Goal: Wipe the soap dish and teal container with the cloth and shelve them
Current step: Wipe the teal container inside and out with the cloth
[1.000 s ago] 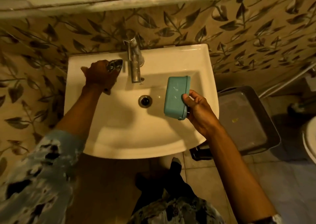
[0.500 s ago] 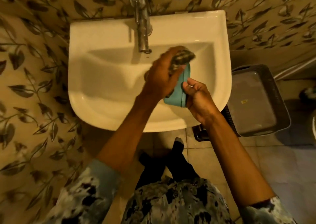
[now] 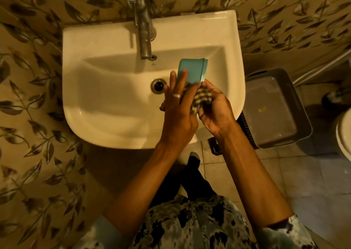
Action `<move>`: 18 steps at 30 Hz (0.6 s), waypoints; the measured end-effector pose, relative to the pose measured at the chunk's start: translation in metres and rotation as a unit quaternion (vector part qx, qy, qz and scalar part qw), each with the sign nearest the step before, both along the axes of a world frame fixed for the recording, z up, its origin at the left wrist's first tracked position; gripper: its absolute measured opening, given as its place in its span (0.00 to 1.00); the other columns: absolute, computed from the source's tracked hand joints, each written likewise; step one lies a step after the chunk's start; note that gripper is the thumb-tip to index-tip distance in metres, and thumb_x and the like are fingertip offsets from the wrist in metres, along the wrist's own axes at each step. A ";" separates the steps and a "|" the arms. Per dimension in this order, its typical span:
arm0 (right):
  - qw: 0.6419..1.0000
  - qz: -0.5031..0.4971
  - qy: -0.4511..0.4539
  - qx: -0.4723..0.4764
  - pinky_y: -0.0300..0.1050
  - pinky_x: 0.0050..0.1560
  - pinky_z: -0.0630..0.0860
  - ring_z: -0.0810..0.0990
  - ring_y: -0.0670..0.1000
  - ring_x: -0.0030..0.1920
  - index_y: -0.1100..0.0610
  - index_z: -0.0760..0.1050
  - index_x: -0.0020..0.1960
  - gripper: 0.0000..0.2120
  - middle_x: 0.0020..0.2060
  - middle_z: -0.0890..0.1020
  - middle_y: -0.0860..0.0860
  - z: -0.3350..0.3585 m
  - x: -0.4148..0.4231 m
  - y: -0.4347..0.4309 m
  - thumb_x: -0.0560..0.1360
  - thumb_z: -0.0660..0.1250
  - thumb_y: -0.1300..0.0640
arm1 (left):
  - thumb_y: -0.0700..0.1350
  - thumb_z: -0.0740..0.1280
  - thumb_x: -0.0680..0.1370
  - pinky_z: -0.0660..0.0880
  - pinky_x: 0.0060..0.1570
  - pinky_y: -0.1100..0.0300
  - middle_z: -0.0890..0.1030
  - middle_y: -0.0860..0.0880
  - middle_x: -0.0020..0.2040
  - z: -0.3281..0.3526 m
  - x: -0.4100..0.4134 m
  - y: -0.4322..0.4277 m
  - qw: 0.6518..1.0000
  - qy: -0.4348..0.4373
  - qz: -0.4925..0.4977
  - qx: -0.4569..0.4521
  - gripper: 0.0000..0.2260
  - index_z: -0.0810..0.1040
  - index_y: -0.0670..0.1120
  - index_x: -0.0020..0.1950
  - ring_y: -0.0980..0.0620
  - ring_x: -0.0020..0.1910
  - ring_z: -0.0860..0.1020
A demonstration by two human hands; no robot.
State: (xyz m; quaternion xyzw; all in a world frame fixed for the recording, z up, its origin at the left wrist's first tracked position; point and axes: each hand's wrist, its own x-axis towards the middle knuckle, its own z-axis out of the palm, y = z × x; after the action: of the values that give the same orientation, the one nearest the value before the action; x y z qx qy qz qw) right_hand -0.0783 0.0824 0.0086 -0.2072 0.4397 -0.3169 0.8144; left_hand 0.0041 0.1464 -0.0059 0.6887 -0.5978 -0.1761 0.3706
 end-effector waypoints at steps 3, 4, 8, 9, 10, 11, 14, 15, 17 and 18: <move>1.000 0.008 -0.008 -0.002 0.49 0.62 0.76 0.79 0.56 0.61 0.58 0.69 0.69 0.32 0.60 0.80 0.58 0.001 0.002 0.001 0.79 0.45 0.36 | 0.45 0.60 0.77 0.55 0.73 0.37 0.60 0.40 0.76 0.025 0.010 -0.038 0.998 -0.044 0.015 0.033 0.19 0.72 0.44 0.68 0.39 0.77 0.51; 1.000 0.012 -0.007 -0.009 0.53 0.63 0.74 0.78 0.59 0.61 0.56 0.70 0.68 0.35 0.60 0.79 0.59 0.001 0.004 0.002 0.78 0.43 0.33 | 0.44 0.61 0.78 0.55 0.74 0.38 0.60 0.42 0.77 0.031 0.016 -0.052 0.997 -0.049 0.014 0.059 0.18 0.71 0.44 0.68 0.41 0.78 0.51; 0.999 -0.022 -0.024 -0.031 0.64 0.71 0.63 0.74 0.65 0.64 0.54 0.73 0.65 0.32 0.61 0.78 0.63 0.001 0.009 0.004 0.78 0.45 0.33 | 0.41 0.62 0.78 0.48 0.74 0.36 0.60 0.47 0.77 0.044 0.016 -0.079 0.989 0.005 -0.002 0.150 0.19 0.68 0.48 0.70 0.45 0.78 0.50; 0.998 -0.034 -0.038 -0.032 0.64 0.72 0.63 0.73 0.63 0.67 0.54 0.71 0.67 0.32 0.64 0.76 0.61 0.001 0.008 0.004 0.78 0.45 0.34 | 0.40 0.63 0.78 0.45 0.74 0.36 0.59 0.47 0.77 0.043 0.009 -0.072 0.989 0.005 -0.008 0.145 0.20 0.68 0.49 0.70 0.45 0.78 0.49; 0.998 -0.044 -0.050 -0.024 0.62 0.72 0.63 0.72 0.61 0.68 0.56 0.69 0.69 0.34 0.66 0.75 0.61 0.001 0.005 0.003 0.78 0.45 0.34 | 0.40 0.63 0.77 0.44 0.74 0.37 0.58 0.48 0.78 0.041 0.001 -0.059 0.991 0.002 -0.011 0.130 0.21 0.68 0.50 0.70 0.45 0.78 0.48; 0.997 -0.051 -0.059 -0.014 0.60 0.73 0.63 0.72 0.60 0.68 0.58 0.68 0.70 0.36 0.67 0.74 0.61 0.001 0.001 0.001 0.77 0.45 0.33 | 0.39 0.63 0.77 0.45 0.74 0.35 0.57 0.48 0.78 0.037 -0.006 -0.045 0.993 -0.001 -0.014 0.114 0.22 0.69 0.50 0.70 0.44 0.78 0.46; 0.997 -0.036 -0.069 0.002 0.58 0.72 0.65 0.72 0.61 0.68 0.60 0.69 0.69 0.42 0.66 0.74 0.61 0.002 -0.010 -0.003 0.75 0.42 0.29 | 0.35 0.63 0.75 0.51 0.73 0.33 0.53 0.48 0.79 0.018 -0.013 -0.002 0.993 0.033 -0.018 0.107 0.24 0.69 0.51 0.69 0.44 0.78 0.42; 0.998 -0.025 -0.065 0.001 0.57 0.71 0.67 0.73 0.61 0.67 0.60 0.70 0.69 0.43 0.65 0.75 0.61 0.004 -0.012 -0.004 0.74 0.40 0.28 | 0.33 0.62 0.75 0.50 0.72 0.32 0.51 0.49 0.79 0.012 -0.013 0.009 0.993 0.044 -0.024 0.107 0.25 0.69 0.51 0.69 0.45 0.78 0.40; 0.997 -0.007 -0.073 -0.006 0.55 0.69 0.70 0.76 0.60 0.63 0.59 0.70 0.69 0.44 0.63 0.77 0.61 0.008 -0.013 -0.006 0.74 0.39 0.28 | 0.30 0.62 0.75 0.52 0.71 0.30 0.49 0.48 0.79 0.006 -0.013 0.024 0.994 0.054 -0.033 0.085 0.25 0.70 0.51 0.68 0.44 0.78 0.39; 0.997 0.006 -0.078 -0.014 0.54 0.67 0.72 0.77 0.59 0.62 0.59 0.69 0.69 0.43 0.62 0.77 0.60 0.010 -0.013 -0.006 0.74 0.38 0.29 | 0.30 0.62 0.75 0.56 0.70 0.31 0.49 0.46 0.79 0.006 -0.012 0.026 0.996 0.053 -0.032 0.070 0.24 0.70 0.51 0.67 0.42 0.78 0.40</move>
State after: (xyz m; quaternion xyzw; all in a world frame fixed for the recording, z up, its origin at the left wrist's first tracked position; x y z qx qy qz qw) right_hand -0.0911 0.0766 0.0183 -0.1956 0.3694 -0.3336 0.8450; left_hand -0.0081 0.1726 -0.0002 0.6829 -0.5853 -0.2654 0.3473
